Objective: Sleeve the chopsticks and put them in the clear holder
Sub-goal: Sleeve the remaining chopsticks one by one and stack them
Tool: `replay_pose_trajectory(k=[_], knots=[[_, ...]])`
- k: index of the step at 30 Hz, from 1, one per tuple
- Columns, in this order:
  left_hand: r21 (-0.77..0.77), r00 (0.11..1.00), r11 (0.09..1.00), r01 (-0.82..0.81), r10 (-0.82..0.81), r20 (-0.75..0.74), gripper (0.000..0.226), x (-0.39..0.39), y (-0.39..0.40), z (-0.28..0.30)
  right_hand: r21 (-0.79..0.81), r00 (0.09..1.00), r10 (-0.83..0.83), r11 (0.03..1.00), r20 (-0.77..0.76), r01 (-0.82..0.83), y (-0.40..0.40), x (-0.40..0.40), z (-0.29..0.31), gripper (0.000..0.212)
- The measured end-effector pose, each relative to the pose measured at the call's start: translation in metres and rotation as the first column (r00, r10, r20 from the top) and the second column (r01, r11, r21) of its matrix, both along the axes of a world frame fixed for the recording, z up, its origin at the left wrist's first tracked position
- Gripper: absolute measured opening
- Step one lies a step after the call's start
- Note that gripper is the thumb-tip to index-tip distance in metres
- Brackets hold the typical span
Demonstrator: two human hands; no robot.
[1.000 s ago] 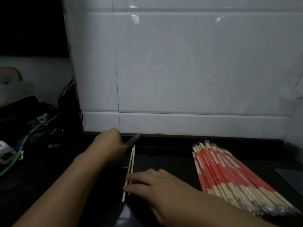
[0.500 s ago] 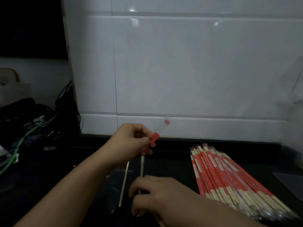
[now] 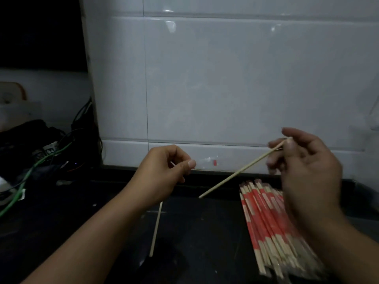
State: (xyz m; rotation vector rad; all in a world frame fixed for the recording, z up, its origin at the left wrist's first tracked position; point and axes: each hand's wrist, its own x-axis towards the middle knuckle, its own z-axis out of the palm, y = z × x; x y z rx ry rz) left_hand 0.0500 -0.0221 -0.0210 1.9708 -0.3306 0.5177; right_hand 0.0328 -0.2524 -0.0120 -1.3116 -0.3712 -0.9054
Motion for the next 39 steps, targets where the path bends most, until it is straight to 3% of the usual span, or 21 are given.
replay_pose_trajectory(k=[2,5,9,15,21,27,39], knots=[[0.022,1.0,1.0,-0.003,0.003,-0.01,0.013,-0.001,-0.002,-0.001,0.165,0.992,0.035,0.986,-0.123,-0.014,-0.016,0.014,0.005,0.018],[0.071,0.999,0.997,0.019,-0.016,-0.041,0.013,-0.002,-0.002,-0.003,0.376,0.975,0.11,0.926,-0.191,-0.031,-0.033,0.026,0.008,0.021],[0.109,0.996,0.993,0.044,-0.035,-0.079,0.012,-0.001,-0.005,-0.007,0.478,0.969,0.165,0.876,-0.187,-0.057,-0.041,0.03,0.011,0.023],[0.16,0.992,0.986,0.057,-0.037,-0.121,0.015,-0.004,-0.013,-0.01,0.489,0.973,0.154,0.871,-0.17,-0.052,-0.042,0.032,0.012,0.022],[0.113,0.988,0.99,0.09,-0.074,-0.135,0.019,-0.007,-0.015,-0.009,0.466,0.972,0.162,0.882,-0.172,-0.064,-0.037,0.03,0.011,0.022],[0.194,0.993,0.975,0.108,-0.098,-0.065,0.024,-0.009,-0.016,-0.01,0.466,0.968,0.184,0.881,-0.171,-0.085,-0.035,0.027,0.012,0.022],[0.138,1.0,0.99,0.006,-0.004,-0.018,0.014,-0.008,-0.015,-0.01,0.475,0.964,0.2,0.875,-0.176,-0.094,-0.035,0.027,0.012,0.022]])
